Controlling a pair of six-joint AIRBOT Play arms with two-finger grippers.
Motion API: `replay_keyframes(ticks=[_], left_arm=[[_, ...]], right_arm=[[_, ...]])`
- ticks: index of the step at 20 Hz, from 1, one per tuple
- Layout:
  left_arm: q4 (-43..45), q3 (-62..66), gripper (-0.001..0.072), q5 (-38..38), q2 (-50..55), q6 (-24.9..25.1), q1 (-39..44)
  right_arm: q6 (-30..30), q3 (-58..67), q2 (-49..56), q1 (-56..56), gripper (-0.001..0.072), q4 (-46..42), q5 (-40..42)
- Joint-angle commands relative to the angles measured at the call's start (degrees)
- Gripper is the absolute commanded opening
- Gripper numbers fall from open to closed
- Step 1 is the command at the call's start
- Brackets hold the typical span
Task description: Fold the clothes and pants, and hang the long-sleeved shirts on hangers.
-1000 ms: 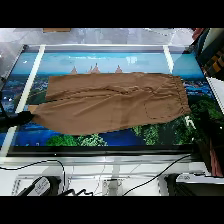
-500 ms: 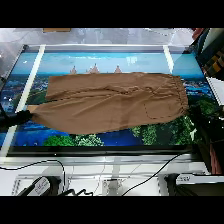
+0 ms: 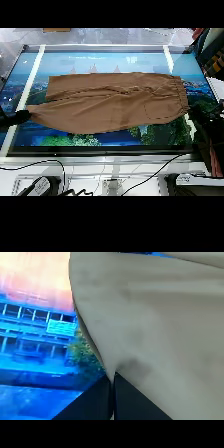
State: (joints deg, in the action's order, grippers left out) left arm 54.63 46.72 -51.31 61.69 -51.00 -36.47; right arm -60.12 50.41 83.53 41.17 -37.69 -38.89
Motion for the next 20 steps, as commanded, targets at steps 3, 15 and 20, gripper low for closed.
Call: replay_keyframes(ticks=[3,15,20], left_arm=[[2.91,0.00,0.0011,-4.04,-0.15,-0.20,-0.17],[10.73,0.04,0.0011,-0.50,-11.41,-1.31,-0.17],[3.50,0.04,0.0008,16.35,-10.99,-2.93,1.09]], right_arm=[[-5.51,0.28,-10.73,6.47,0.0023,-15.74,-9.31],[-9.97,0.28,-26.95,13.18,0.0023,-29.20,-18.27],[-13.64,0.31,-28.37,13.05,0.0023,-25.03,-17.46]])
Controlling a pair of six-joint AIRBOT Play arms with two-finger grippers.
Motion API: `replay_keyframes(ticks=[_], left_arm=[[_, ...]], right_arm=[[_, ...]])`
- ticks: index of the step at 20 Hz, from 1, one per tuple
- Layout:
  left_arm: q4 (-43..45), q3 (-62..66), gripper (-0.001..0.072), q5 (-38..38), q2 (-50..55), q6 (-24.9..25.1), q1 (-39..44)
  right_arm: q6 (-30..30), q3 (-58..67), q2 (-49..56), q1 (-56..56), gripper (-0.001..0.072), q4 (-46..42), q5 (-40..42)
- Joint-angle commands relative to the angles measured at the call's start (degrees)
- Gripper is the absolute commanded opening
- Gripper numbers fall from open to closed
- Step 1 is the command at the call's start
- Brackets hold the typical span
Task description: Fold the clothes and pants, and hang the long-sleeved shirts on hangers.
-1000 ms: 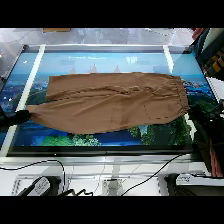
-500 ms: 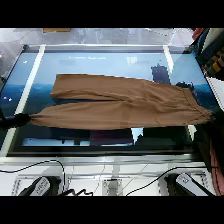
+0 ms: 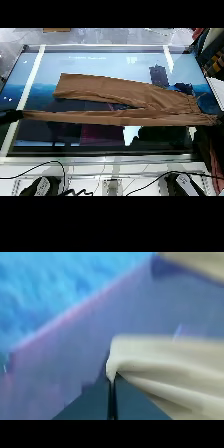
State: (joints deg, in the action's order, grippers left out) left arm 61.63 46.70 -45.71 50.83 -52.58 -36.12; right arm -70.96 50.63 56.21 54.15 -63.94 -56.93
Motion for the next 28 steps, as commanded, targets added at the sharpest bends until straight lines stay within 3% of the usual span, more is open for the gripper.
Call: replay_keyframes(ticks=[1,5,9,12,16,19,22,28], left_arm=[[-3.58,0.20,0.0007,15.30,0.61,-3.02,2.10],[-3.10,7.37,0.0005,20.35,8.94,-4.59,10.25],[-3.10,21.55,0.0005,22.60,24.20,-13.25,15.87],[-3.13,31.01,0.0005,22.56,35.23,-16.76,17.40],[-3.15,39.89,0.0006,23.04,46.01,-20.09,20.15],[-3.21,40.94,0.0007,27.19,50.75,-25.64,21.73],[-3.19,40.98,0.0008,32.02,53.02,-26.29,23.19],[-3.17,46.25,0.0007,36.37,56.35,-26.27,24.94]], right_arm=[[-4.15,0.09,-1.31,-0.11,0.0023,1.53,1.60],[-5.38,1.60,-1.27,-9.42,0.0022,-0.39,9.53],[-17.51,4.74,3.52,-19.30,0.0020,-8.76,24.79],[-26.14,9.73,13.73,-20.31,0.0021,-8.76,25.53],[-29.29,16.59,26.43,-22.45,0.0022,-4.61,28.35],[-32.70,19.21,32.87,-24.90,0.0023,-3.06,33.22],[-33.40,20.26,36.17,-27.56,0.0023,-1.25,41.03],[-35.08,25.81,40.63,-29.55,0.0022,-0.15,43.71]])
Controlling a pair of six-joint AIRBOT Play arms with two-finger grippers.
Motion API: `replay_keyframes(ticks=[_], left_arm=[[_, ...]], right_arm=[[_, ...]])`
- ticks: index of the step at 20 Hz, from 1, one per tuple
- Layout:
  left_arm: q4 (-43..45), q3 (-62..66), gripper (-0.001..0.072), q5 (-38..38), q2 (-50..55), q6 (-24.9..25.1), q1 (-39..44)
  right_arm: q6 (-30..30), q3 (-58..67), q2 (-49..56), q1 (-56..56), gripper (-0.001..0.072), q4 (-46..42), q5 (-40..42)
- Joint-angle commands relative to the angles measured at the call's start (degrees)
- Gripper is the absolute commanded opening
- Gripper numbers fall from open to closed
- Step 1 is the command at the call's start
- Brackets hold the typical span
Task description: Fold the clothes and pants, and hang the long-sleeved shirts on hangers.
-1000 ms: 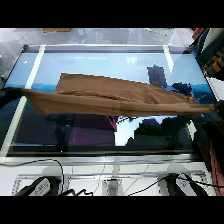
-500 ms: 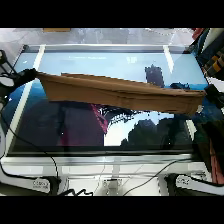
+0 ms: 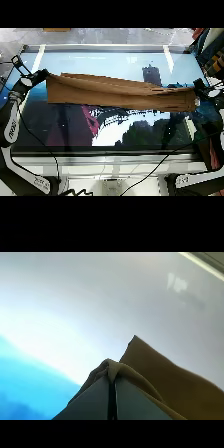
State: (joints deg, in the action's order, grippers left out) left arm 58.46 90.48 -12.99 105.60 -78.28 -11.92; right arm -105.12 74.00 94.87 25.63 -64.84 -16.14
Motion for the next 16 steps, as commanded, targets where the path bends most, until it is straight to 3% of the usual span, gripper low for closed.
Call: replay_keyframes(ticks=[1,4,8,9,10,11,12,16], left_arm=[[0.00,3.26,0.0007,4.96,1.66,-0.57,0.74],[-0.02,4.22,0.0009,6.84,2.64,-0.59,1.42],[-0.02,4.24,0.0011,13.40,5.31,-0.59,4.33],[0.02,4.24,0.0016,14.99,5.90,-0.55,4.90],[0.02,4.24,0.0188,16.20,6.56,-0.31,5.42],[0.04,4.22,0.0672,16.41,6.82,-0.13,5.81],[0.07,4.24,0.0720,16.06,6.69,-0.13,6.03],[0.26,4.22,0.0720,8.59,3.93,-0.13,4.66]], right_arm=[[-0.92,3.41,2.12,-1.03,0.0022,0.81,3.96],[-0.90,5.57,3.15,-1.73,0.0023,1.03,5.03],[-0.92,5.88,4.79,-3.91,0.0023,2.32,12.22],[-0.81,5.88,5.25,-4.15,0.0052,1.86,13.29],[-0.76,5.88,5.64,-4.39,0.0339,1.73,13.90],[-0.31,5.88,5.62,-4.63,0.0720,1.09,13.55],[-0.26,5.88,5.46,-4.61,0.0688,0.90,13.53],[-0.26,5.88,4.13,-4.52,0.0687,-1.07,11.04]])
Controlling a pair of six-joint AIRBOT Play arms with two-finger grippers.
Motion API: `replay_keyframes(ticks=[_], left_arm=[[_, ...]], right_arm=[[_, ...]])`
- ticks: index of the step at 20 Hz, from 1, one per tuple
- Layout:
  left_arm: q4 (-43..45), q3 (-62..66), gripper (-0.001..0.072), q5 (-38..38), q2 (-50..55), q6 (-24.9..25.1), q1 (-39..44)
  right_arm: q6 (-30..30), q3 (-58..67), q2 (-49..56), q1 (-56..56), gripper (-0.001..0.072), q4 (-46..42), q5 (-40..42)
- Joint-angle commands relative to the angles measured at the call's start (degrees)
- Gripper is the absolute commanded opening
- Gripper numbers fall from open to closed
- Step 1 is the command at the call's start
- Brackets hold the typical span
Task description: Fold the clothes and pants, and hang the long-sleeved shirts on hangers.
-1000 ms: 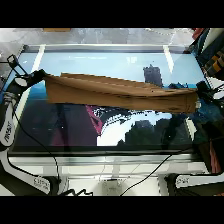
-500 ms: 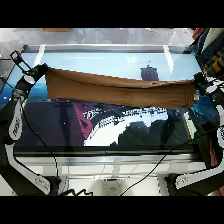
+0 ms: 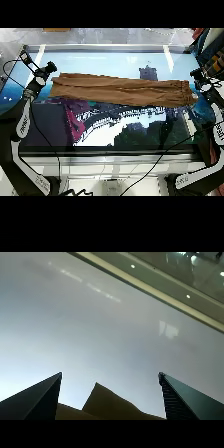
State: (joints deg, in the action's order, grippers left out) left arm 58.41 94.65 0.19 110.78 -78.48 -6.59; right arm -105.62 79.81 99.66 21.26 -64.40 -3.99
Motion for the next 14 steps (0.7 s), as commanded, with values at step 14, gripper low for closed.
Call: replay_keyframes(ticks=[14], left_arm=[[-0.79,-16.15,0.0607,-48.50,-13.38,-10.12,-8.79]], right_arm=[[2.91,0.07,-4.87,1.01,0.0687,-3.74,-18.56]])
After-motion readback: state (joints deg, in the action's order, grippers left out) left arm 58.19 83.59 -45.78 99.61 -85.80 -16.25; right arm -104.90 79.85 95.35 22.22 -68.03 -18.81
